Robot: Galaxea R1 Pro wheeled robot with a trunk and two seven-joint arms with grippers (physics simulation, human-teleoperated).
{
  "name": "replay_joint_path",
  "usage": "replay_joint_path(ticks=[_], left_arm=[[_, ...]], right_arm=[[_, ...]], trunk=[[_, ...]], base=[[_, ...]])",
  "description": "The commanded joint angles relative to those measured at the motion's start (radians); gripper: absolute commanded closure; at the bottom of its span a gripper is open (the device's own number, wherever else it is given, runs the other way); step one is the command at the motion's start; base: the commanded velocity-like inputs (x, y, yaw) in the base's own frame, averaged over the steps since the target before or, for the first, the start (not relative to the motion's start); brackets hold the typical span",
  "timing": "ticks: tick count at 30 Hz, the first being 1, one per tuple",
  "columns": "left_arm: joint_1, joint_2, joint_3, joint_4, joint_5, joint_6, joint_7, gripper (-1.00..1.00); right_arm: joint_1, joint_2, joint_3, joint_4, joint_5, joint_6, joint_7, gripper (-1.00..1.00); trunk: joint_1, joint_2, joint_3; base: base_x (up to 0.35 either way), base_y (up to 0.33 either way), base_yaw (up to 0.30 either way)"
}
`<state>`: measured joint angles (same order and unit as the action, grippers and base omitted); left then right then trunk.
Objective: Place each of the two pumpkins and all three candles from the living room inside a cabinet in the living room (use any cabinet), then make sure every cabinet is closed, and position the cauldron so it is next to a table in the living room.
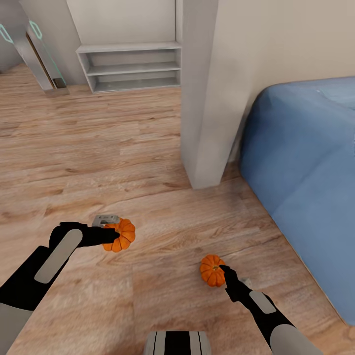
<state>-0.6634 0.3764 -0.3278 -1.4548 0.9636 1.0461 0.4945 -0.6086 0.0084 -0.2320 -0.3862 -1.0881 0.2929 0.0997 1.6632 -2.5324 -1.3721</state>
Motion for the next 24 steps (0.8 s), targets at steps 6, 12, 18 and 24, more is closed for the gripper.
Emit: replay_joint_path(ticks=[6,12,18,24], left_arm=[[-0.001,0.001,-0.002,-0.001,0.009,0.001,0.012,1.0],[-0.001,0.001,-0.002,-0.001,0.009,0.001,0.011,1.0],[-0.001,0.001,-0.003,-0.001,0.009,0.001,0.01,1.0],[-0.001,0.001,-0.003,-0.001,0.009,0.001,0.01,1.0]], right_arm=[[0.0,0.001,-0.007,0.0,-0.003,0.006,0.002,-1.0],[0.0,0.001,-0.007,0.0,-0.003,0.006,0.002,-1.0],[0.0,0.001,-0.007,0.0,-0.003,0.006,0.002,-1.0],[0.0,0.001,-0.007,0.0,-0.003,0.006,0.002,-1.0]], trunk=[[0.0,0.0,-0.001],[0.0,0.0,-0.001],[0.0,0.0,-0.001],[0.0,0.0,-0.001]], base=[[0.055,-0.055,0.0],[0.061,-0.039,0.0],[0.069,-0.046,0.0],[0.008,-0.006,0.0]])
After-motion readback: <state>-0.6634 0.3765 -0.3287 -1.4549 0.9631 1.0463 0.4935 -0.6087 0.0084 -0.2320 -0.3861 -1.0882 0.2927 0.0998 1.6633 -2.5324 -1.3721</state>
